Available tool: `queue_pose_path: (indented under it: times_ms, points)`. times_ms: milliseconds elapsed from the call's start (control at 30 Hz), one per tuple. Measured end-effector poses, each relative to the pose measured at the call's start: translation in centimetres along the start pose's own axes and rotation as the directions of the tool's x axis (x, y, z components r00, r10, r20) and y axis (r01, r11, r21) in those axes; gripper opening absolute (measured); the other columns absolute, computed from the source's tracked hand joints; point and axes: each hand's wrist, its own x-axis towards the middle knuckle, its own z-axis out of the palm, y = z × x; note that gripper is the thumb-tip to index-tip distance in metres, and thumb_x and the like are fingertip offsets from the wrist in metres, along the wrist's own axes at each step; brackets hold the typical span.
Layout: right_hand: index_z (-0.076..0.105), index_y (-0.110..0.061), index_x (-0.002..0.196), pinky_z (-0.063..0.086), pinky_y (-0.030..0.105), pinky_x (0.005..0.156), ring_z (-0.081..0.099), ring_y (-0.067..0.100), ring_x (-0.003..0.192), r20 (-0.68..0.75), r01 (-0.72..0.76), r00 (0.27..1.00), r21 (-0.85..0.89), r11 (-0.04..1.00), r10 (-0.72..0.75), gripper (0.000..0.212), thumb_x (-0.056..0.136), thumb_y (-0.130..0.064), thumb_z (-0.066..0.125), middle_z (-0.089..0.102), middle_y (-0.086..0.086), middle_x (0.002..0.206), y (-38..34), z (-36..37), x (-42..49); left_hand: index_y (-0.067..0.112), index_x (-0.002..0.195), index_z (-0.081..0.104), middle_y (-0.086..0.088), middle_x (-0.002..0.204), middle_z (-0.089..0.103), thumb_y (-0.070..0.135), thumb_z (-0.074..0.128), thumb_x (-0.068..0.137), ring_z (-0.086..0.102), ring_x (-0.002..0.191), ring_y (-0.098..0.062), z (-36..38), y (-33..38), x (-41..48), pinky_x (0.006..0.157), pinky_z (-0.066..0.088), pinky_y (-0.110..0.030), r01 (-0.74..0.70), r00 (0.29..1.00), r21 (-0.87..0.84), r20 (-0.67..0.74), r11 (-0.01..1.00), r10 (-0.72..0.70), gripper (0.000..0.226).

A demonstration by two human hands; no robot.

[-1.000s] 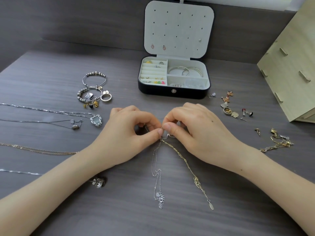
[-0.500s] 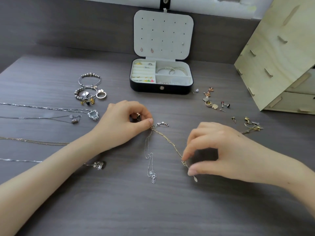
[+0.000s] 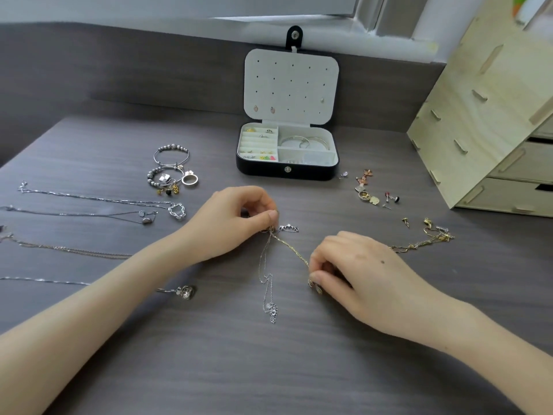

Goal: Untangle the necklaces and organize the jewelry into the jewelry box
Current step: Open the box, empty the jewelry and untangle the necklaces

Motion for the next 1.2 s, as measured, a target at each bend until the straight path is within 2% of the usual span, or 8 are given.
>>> queue_pose_path:
  times_ms: [133, 267, 333, 433, 600, 700, 933, 1200]
  points:
    - [0.05, -0.032, 0.078, 0.032, 0.012, 0.076, 0.043, 0.002, 0.076, -0.063, -0.126, 0.987, 0.287, 0.95, 0.15, 0.006, 0.084, -0.033, 0.048, 0.048, -0.021, 0.073, -0.3, 0.1, 2.3, 0.021, 0.076, 0.063, 0.01, 0.074, 0.069, 0.032, 0.055, 0.079, 0.062, 0.072, -0.007, 0.1, 0.0, 0.1, 0.073, 0.042, -0.013, -0.004, 1.0, -0.027, -0.004, 1.0, 0.003, 0.013]
    - [0.048, -0.038, 0.076, 0.034, 0.015, 0.079, 0.046, 0.006, 0.087, -0.149, -0.13, 0.969, 0.372, 0.919, 0.197, 0.012, 0.085, -0.03, 0.051, 0.053, -0.018, 0.084, -0.4, 0.9, 4.5, 0.022, 0.078, 0.061, 0.017, 0.068, 0.065, 0.02, 0.062, 0.088, 0.057, 0.066, 0.001, 0.1, -0.2, 0.2, 0.07, 0.039, -0.011, -0.026, 1.0, -0.021, -0.011, 0.999, 0.026, 0.01]
    - [0.054, -0.033, 0.08, 0.033, 0.014, 0.079, 0.046, 0.007, 0.093, -0.139, -0.143, 0.967, 0.399, 0.905, 0.215, 0.011, 0.088, -0.026, 0.054, 0.057, -0.014, 0.092, -0.2, 1.4, 5.3, 0.021, 0.078, 0.06, 0.022, 0.066, 0.062, 0.013, 0.062, 0.089, 0.055, 0.064, 0.003, 0.0, -0.3, 0.2, 0.068, 0.038, -0.01, -0.033, 0.999, -0.013, -0.014, 0.999, 0.032, 0.014]
    - [0.058, -0.025, 0.084, 0.033, 0.015, 0.08, 0.047, 0.01, 0.096, -0.136, -0.17, 0.96, 0.409, 0.896, 0.245, 0.008, 0.091, -0.021, 0.057, 0.06, -0.01, 0.095, 0.1, 2.1, 6.2, 0.02, 0.08, 0.061, 0.021, 0.067, 0.062, 0.014, 0.062, 0.089, 0.054, 0.065, 0.003, 0.0, -0.5, 0.2, 0.069, 0.039, -0.011, -0.028, 0.999, -0.022, -0.025, 0.999, 0.028, 0.011]
    - [0.058, -0.026, 0.081, 0.036, 0.025, 0.079, 0.049, 0.014, 0.088, -0.216, -0.171, 0.942, 0.355, 0.919, 0.259, 0.006, 0.087, -0.024, 0.058, 0.059, -0.01, 0.086, 0.1, 3.0, 6.5, 0.023, 0.08, 0.061, 0.013, 0.07, 0.065, 0.024, 0.061, 0.087, 0.059, 0.068, -0.005, 0.0, -0.6, 0.1, 0.073, 0.046, -0.022, -0.017, 0.999, -0.047, -0.03, 0.999, 0.016, 0.007]
    - [0.056, -0.03, 0.076, 0.034, 0.019, 0.071, 0.045, 0.009, 0.079, -0.268, -0.185, 0.92, 0.343, 0.921, 0.285, 0.005, 0.081, -0.03, 0.055, 0.054, -0.018, 0.076, 0.0, 3.2, 6.6, 0.022, 0.079, 0.06, 0.005, 0.073, 0.068, 0.032, 0.054, 0.081, 0.063, 0.074, -0.015, 0.0, -0.5, 0.0, 0.078, 0.049, -0.033, -0.008, 0.999, -0.052, -0.046, 0.999, 0.006, 0.012]
    - [0.067, -0.029, 0.073, 0.033, 0.009, 0.07, 0.044, 0.002, 0.071, -0.272, -0.187, 0.914, 0.377, 0.907, 0.302, 0.006, 0.076, -0.031, 0.061, 0.053, -0.024, 0.07, 0.0, 3.8, 6.7, 0.026, 0.078, 0.059, 0.005, 0.074, 0.067, 0.033, 0.052, 0.081, 0.061, 0.075, -0.014, 0.2, -0.8, -0.2, 0.079, 0.048, -0.037, -0.001, 0.994, 0.003, -0.108, 1.0, 0.001, 0.011]
    - [0.072, -0.021, 0.085, 0.036, 0.01, 0.071, 0.047, 0.006, 0.075, -0.29, -0.212, 0.893, 0.404, 0.89, 0.344, 0.014, 0.082, -0.009, 0.064, 0.052, -0.027, 0.07, 0.4, 3.0, 6.5, 0.029, 0.079, 0.057, 0.018, 0.073, 0.066, 0.035, 0.051, 0.082, 0.06, 0.073, -0.006, 0.2, -1.0, -0.5, 0.089, 0.044, -0.038, -0.012, 0.993, 0.055, -0.115, 0.998, 0.018, 0.009]
